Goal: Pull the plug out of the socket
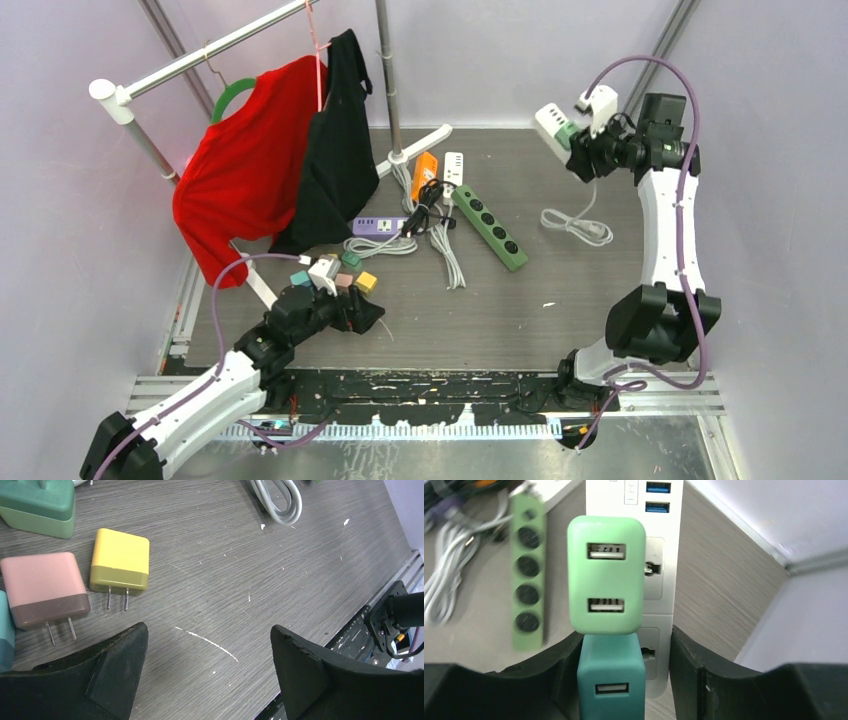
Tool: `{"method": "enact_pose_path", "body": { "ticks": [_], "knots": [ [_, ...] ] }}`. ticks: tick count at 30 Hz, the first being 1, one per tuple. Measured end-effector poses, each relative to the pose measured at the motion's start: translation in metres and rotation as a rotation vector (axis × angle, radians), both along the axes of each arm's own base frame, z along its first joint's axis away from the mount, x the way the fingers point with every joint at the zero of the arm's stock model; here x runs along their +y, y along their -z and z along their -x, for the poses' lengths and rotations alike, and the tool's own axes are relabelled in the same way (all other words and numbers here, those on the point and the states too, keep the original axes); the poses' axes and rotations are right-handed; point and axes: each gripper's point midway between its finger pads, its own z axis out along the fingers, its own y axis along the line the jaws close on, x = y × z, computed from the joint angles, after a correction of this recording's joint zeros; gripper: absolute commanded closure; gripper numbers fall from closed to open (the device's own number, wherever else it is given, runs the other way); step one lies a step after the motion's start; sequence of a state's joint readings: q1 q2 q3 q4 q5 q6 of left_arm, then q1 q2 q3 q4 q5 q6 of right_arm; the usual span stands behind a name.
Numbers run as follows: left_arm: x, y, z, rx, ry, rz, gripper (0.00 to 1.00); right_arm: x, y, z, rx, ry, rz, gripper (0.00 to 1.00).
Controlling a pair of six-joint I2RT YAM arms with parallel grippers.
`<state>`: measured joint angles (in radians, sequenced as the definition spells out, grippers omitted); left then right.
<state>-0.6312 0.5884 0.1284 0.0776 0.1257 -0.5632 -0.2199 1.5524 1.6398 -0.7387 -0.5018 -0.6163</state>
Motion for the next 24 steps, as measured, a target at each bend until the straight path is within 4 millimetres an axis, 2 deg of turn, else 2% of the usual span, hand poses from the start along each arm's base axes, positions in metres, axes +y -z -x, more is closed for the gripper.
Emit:
{"method": "enact_pose_path", "body": {
  "ticks": [3,6,12,16,20,24],
  "knots": [
    [-0.001,0.000,0.003,0.001,0.017,0.002,0.09,0.026,0.000,0.042,0.005,-0.265,0.092,0.99],
    [-0.002,-0.003,0.004,-0.012,0.029,0.005,0.09,0.049,0.019,0.088,0.031,-0.546,0.194,0.99],
    [-0.003,-0.010,0.005,-0.032,0.039,0.012,0.09,0.094,0.097,0.173,0.214,-1.015,0.216,0.99],
    [-0.004,-0.014,0.005,-0.038,0.047,0.019,0.09,0.124,0.138,0.209,0.279,-1.193,0.233,0.99],
    [-0.006,-0.015,0.006,-0.037,0.061,0.025,0.09,0.151,0.167,0.242,0.307,-1.309,0.254,0.97],
    [-0.008,-0.016,0.007,-0.038,0.071,0.032,0.09,0.174,0.195,0.257,0.348,-1.355,0.249,0.97]
  ]
}}
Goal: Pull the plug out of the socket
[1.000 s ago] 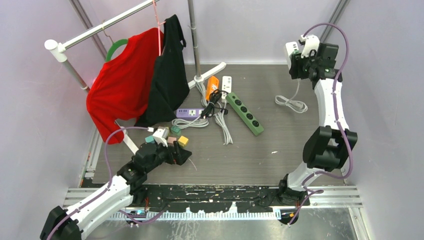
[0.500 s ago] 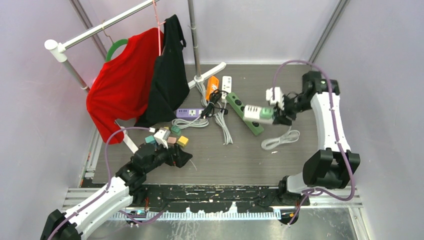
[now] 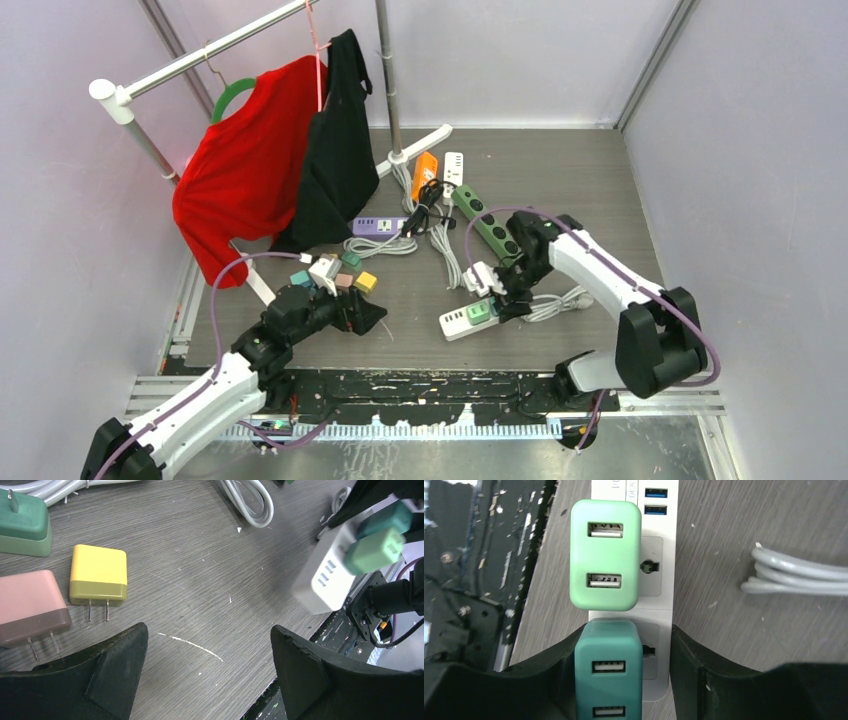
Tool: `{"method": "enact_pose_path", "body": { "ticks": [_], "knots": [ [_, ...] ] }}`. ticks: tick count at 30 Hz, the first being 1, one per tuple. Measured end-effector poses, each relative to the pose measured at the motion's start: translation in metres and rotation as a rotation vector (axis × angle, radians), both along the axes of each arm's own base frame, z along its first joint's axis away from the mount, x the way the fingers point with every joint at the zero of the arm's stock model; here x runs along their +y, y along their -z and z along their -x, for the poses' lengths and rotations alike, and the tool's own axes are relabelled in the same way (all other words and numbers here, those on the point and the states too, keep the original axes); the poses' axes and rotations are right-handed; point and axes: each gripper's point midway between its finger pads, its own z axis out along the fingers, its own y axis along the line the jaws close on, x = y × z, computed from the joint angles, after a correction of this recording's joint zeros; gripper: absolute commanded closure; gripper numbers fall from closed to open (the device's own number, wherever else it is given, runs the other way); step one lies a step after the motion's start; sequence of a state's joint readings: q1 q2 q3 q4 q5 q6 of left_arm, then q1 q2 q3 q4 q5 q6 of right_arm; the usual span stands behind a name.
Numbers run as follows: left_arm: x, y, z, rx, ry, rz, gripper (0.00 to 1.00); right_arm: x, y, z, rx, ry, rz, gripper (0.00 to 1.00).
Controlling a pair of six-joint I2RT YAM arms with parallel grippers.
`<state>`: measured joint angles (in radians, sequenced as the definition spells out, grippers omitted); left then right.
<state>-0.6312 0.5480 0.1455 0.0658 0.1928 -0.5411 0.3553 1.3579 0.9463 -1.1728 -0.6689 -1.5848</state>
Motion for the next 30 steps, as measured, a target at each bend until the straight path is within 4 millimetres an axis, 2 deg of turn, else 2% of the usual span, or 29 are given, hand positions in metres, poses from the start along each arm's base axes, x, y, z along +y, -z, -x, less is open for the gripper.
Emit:
{"method": "enact_pose_path", "body": {
  "ticks": [3,7,11,15,20,25,30],
  "knots": [
    [-0.001,-0.001,0.000,-0.002,0.006,0.005,0.09,0.017,0.020,0.000,-0.002,-0.011,0.026,0.97],
    [-0.003,-0.005,-0.001,-0.013,0.010,0.018,0.09,0.039,0.038,-0.004,-0.012,0.008,0.050,0.89],
    [-0.005,-0.009,-0.002,-0.028,0.011,0.036,0.09,0.051,0.047,-0.018,-0.047,0.081,0.047,0.62],
    [-0.006,-0.010,-0.002,-0.033,0.014,0.047,0.09,0.055,0.052,-0.027,-0.076,0.126,0.036,0.44],
    [-0.010,-0.014,0.000,-0.040,0.031,0.073,0.09,0.056,0.054,-0.031,-0.085,0.134,0.038,0.28],
    [-0.016,-0.021,0.003,-0.061,0.069,0.098,0.09,0.052,0.055,-0.025,-0.061,0.132,0.055,0.20],
    [-0.026,-0.026,0.009,-0.095,0.129,0.106,0.10,0.049,0.047,-0.020,-0.029,0.139,0.053,0.18]
  ]
}}
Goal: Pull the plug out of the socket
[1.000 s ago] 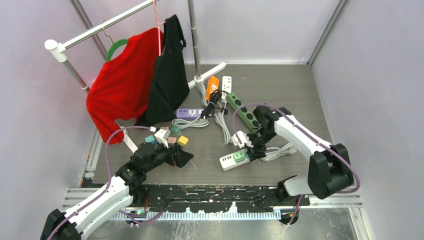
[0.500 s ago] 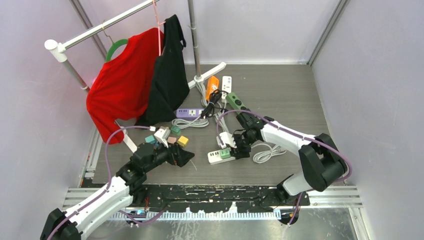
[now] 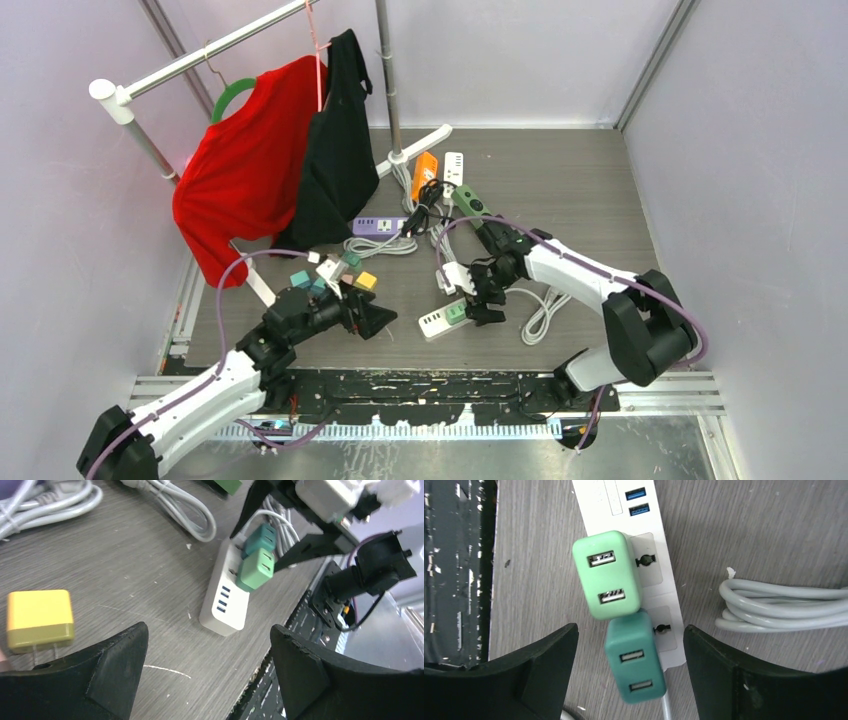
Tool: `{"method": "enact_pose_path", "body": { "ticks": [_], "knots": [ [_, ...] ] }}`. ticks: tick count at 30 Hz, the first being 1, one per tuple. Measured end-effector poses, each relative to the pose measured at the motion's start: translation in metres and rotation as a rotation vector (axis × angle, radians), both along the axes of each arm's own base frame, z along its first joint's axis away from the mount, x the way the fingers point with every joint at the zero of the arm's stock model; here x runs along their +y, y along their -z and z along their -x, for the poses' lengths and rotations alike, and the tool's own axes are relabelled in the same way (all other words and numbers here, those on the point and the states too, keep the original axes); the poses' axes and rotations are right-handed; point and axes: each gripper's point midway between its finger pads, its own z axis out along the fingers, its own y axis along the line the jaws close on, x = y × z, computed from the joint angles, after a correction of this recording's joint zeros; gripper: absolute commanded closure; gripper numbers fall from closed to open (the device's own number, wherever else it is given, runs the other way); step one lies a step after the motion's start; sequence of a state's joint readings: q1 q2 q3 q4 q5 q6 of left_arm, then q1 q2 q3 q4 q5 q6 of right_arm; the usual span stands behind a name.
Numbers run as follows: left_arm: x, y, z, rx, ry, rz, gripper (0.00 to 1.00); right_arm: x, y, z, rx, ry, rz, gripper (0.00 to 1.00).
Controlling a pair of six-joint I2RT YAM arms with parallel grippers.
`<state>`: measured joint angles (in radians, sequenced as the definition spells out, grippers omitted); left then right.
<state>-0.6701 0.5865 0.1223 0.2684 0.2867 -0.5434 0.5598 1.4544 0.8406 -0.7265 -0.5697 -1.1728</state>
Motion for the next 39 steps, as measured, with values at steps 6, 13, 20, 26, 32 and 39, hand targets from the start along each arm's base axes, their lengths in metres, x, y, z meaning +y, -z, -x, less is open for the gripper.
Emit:
{"method": "enact_pose_path", "body": {
  "ticks": [6,13,20,26,32,39],
  "knots": [
    [-0.022,0.005,0.019,-0.058,0.126,-0.042,0.10,-0.004,-0.029,0.001,0.026,0.029,-0.080,0.17],
    [-0.056,0.019,0.050,-0.229,0.320,-0.191,0.08,-0.004,-0.065,0.004,0.029,0.038,-0.190,0.16],
    [-0.079,0.029,0.042,-0.437,0.369,-0.327,0.02,0.001,-0.077,0.019,0.049,-0.024,-0.252,0.13],
    [-0.095,0.052,0.026,-0.471,0.365,-0.411,0.00,0.011,-0.085,0.028,0.039,-0.113,-0.260,0.14],
    [-0.108,0.076,0.015,-0.467,0.342,-0.433,0.03,0.015,-0.080,0.028,0.031,-0.119,-0.265,0.14],
    [-0.126,0.088,0.005,-0.466,0.313,-0.435,0.30,0.014,-0.070,0.029,0.038,-0.111,-0.262,0.15]
  ]
}}
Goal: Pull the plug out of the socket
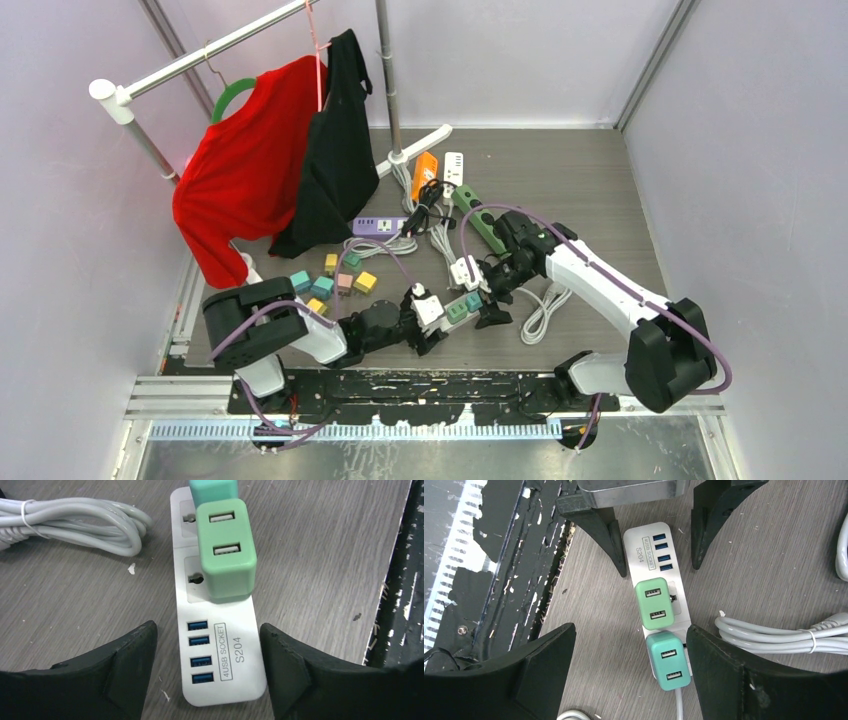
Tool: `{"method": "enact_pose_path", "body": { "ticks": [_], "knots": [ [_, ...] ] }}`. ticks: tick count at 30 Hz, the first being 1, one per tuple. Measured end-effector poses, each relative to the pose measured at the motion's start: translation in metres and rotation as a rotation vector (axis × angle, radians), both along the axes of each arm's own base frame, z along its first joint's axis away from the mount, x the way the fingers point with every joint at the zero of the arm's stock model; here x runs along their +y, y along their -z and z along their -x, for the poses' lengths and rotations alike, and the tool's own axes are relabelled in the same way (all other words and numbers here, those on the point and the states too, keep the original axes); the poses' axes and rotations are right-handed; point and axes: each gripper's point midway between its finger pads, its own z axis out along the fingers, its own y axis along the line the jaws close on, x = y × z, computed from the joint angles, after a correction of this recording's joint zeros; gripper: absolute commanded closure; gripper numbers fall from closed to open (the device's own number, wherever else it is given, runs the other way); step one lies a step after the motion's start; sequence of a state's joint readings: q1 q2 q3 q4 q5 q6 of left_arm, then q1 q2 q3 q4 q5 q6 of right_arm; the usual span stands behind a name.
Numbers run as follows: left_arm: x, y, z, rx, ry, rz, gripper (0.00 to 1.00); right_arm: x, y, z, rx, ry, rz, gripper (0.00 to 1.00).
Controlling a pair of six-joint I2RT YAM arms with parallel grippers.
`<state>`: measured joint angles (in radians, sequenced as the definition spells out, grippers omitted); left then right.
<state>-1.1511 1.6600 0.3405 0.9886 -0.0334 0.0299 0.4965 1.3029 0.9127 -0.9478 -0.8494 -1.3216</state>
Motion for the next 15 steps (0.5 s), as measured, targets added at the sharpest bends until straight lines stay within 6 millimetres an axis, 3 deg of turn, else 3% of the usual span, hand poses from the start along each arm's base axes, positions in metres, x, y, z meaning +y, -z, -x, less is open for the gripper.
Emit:
{"method": "enact_pose_path", "body": {
  "ticks": [3,6,8,13,15],
  "knots": [
    [-0.001,-0.001,-0.003,-0.002,-0.014,0.010,0.48,0.000,0.003,-0.001,0.001,0.005,0.001,0.17],
    [-0.001,-0.002,-0.004,-0.002,-0.025,0.017,0.76,0.003,0.007,-0.003,0.000,0.012,0.002,0.20],
    [-0.002,-0.002,-0.005,-0.003,-0.028,0.020,0.88,0.005,0.011,-0.004,0.002,0.015,0.008,0.22],
    [-0.004,-0.002,-0.004,-0.005,-0.021,0.032,1.00,0.011,0.016,-0.008,-0.002,0.023,0.010,0.27],
    [-0.006,-0.001,-0.004,-0.007,-0.014,0.042,1.00,0.013,0.017,-0.009,-0.005,0.027,0.009,0.29]
  ]
}}
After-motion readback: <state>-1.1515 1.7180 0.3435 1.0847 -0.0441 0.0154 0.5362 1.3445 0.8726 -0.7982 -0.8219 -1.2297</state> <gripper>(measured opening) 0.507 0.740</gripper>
